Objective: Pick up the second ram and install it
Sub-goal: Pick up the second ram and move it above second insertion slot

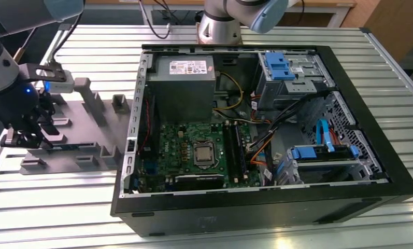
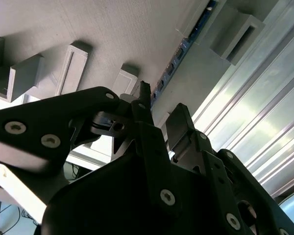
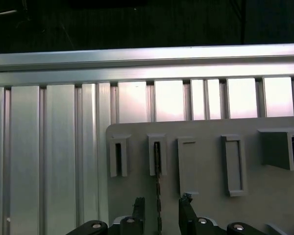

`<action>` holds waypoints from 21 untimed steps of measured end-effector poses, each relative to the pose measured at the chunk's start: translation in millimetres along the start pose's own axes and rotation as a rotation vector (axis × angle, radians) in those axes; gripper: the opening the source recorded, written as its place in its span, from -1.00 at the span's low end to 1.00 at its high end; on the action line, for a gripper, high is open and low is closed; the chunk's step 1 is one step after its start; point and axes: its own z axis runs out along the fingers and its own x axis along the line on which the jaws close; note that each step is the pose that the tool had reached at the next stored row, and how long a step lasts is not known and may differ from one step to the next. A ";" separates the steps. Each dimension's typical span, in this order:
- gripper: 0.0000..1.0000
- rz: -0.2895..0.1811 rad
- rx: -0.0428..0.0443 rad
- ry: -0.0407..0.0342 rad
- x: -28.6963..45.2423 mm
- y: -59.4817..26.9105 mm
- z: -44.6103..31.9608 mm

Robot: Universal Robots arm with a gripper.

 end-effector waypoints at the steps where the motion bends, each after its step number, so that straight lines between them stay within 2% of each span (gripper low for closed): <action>1: -0.18 0.000 0.0000 0.0010 0.0 0.0 0.7; 6: -0.18 0.000 0.0002 0.0047 0.0 -0.1 4.5; 21: -0.18 0.000 0.0004 0.0093 0.1 -0.3 11.6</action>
